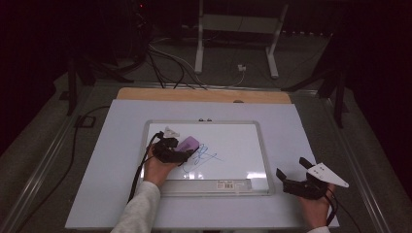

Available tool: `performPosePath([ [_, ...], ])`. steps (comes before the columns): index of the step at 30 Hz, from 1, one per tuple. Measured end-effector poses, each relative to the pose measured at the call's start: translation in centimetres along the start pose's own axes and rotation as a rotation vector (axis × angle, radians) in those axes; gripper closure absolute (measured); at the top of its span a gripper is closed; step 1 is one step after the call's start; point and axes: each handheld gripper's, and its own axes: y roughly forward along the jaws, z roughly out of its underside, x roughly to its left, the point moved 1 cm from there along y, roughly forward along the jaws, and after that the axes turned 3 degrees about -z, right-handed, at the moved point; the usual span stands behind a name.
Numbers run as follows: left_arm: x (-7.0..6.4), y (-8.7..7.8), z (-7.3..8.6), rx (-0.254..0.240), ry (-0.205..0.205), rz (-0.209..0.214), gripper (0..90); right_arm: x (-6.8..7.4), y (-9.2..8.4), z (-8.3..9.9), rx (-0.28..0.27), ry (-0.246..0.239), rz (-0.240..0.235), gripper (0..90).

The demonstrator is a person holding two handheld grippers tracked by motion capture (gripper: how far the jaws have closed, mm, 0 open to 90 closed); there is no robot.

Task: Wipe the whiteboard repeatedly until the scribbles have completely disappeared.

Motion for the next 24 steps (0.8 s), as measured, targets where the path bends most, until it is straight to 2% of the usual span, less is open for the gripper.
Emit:
performPosePath([
  [9,-0.08,-0.04,0.03,0.014,0.01,-0.014,27.5,0.06,0.04,0.01,0.003,0.0,-0.001,0.7],
  [12,-0.08,0.01,0.09,0.019,0.018,-0.025,31.6,0.07,0.05,0.01,0.003,0.0,-0.001,0.7],
  [14,-0.14,0.02,0.07,0.023,0.027,-0.03,40.5,0.06,0.05,0.01,0.003,0.0,-0.001,0.7],
  [18,-0.1,-0.06,0.07,0.029,0.037,-0.034,41.2,0.04,0.04,0.01,0.003,0.001,-0.001,0.7],
  [21,0.05,-0.11,0.06,0.027,0.027,-0.043,41.3,0.05,0.03,0.01,0.002,0.0,-0.001,0.7],
  [24,0.5,-0.28,0.04,0.032,0.018,-0.071,41.5,0.03,0.01,0.01,0.002,-0.001,0.0,0.7],
])
